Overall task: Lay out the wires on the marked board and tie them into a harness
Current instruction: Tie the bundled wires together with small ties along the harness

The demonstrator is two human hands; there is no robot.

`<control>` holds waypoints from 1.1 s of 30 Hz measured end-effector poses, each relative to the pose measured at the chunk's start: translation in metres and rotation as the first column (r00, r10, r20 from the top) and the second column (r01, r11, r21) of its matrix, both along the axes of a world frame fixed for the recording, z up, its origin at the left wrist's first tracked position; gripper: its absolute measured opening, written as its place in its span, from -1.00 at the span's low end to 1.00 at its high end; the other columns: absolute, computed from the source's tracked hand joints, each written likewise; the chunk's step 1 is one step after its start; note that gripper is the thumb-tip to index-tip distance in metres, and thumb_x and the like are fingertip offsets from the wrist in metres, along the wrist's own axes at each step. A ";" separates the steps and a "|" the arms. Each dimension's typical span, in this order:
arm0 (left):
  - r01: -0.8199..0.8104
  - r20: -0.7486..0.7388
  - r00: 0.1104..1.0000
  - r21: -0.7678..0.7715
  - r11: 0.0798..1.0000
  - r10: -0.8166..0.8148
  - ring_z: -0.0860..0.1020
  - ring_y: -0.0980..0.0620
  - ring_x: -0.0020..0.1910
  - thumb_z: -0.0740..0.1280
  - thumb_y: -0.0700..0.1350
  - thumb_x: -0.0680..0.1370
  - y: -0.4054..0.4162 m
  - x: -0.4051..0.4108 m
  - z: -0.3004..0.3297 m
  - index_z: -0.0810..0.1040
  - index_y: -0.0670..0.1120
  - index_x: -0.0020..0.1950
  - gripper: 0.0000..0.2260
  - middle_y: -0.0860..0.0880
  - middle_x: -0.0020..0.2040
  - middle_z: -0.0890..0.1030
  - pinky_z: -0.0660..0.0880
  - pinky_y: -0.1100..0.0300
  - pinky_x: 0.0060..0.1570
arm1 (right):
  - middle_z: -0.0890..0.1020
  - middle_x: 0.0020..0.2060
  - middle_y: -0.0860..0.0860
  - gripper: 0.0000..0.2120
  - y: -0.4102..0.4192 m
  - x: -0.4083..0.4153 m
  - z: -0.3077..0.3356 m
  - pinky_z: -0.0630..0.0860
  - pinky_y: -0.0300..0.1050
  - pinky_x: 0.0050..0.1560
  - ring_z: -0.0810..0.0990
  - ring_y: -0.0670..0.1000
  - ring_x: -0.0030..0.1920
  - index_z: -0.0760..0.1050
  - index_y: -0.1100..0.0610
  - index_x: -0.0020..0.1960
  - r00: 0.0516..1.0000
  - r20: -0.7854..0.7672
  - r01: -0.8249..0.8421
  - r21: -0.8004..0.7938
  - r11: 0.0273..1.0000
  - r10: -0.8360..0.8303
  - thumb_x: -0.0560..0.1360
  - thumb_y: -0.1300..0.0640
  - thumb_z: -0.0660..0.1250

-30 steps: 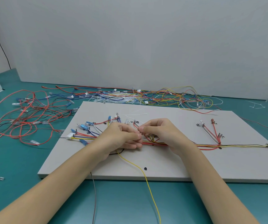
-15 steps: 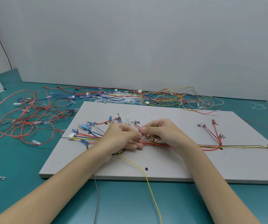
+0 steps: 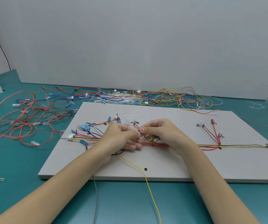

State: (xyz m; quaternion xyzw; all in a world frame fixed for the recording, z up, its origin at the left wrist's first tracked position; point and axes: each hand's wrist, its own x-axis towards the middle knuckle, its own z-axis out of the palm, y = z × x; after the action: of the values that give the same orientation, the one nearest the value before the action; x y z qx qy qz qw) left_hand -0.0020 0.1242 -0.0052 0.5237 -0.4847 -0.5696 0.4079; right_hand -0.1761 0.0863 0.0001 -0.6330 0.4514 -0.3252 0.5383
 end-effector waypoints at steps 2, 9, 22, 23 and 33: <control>0.004 -0.004 1.000 -0.003 1.000 -0.004 0.71 -0.10 -0.23 0.41 -0.22 0.50 0.000 0.000 0.000 0.63 -0.24 -0.14 -0.91 -0.20 -0.22 0.70 0.60 0.29 -0.34 | 0.69 -0.31 -0.01 -0.90 0.000 0.000 0.000 0.38 -0.44 -0.40 0.51 -0.20 -0.40 0.68 0.20 -0.11 1.000 0.016 -0.001 0.012 1.000 0.001 0.48 0.17 0.43; 0.020 0.004 1.000 -0.012 1.000 -0.020 0.71 -0.09 -0.23 0.42 -0.20 0.49 0.001 0.000 0.000 0.63 -0.22 -0.17 -0.91 -0.18 -0.22 0.71 0.60 0.29 -0.33 | 0.71 -0.24 0.04 -0.87 -0.001 0.000 -0.002 0.42 -0.43 -0.36 0.56 -0.19 -0.34 0.70 0.17 -0.16 1.000 0.020 -0.014 0.006 1.000 0.014 0.49 0.14 0.42; 0.064 0.014 0.998 -0.008 0.998 -0.064 0.70 -0.06 -0.22 0.40 -0.24 0.51 0.002 0.001 0.002 0.61 -0.22 -0.12 -0.95 -0.21 -0.16 0.71 0.60 0.30 -0.29 | 0.55 -0.43 -0.01 -0.84 -0.003 -0.001 -0.004 0.30 -0.35 -0.39 0.41 -0.13 -0.43 0.66 0.24 -0.17 0.994 -0.106 -0.026 -0.069 0.997 0.018 0.46 0.13 0.47; 0.072 0.015 0.997 -0.005 0.997 -0.072 0.70 -0.05 -0.23 0.40 -0.24 0.52 0.002 0.002 0.003 0.61 -0.21 -0.12 -0.95 -0.21 -0.15 0.70 0.60 0.30 -0.29 | 0.54 -0.43 -0.01 -0.83 -0.003 -0.001 -0.004 0.29 -0.33 -0.40 0.39 -0.12 -0.43 0.65 0.25 -0.17 0.994 -0.111 -0.026 -0.079 0.997 0.017 0.46 0.13 0.47; 0.080 -0.005 0.997 -0.015 0.997 -0.080 0.70 -0.04 -0.23 0.39 -0.24 0.54 0.001 0.003 0.002 0.61 -0.15 -0.15 -0.94 -0.16 -0.17 0.71 0.60 0.30 -0.28 | 0.60 -0.34 0.06 -0.84 -0.004 0.002 -0.007 0.36 -0.33 -0.32 0.47 -0.08 -0.32 0.65 0.22 -0.16 0.995 -0.087 0.028 -0.124 0.992 -0.039 0.45 0.11 0.49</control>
State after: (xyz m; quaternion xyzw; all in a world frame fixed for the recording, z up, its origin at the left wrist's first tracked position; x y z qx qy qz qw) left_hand 0.0014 0.1256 -0.0036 0.4992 -0.5081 -0.5835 0.3900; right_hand -0.1744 0.0825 -0.0073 -0.6710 0.4648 -0.3326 0.4724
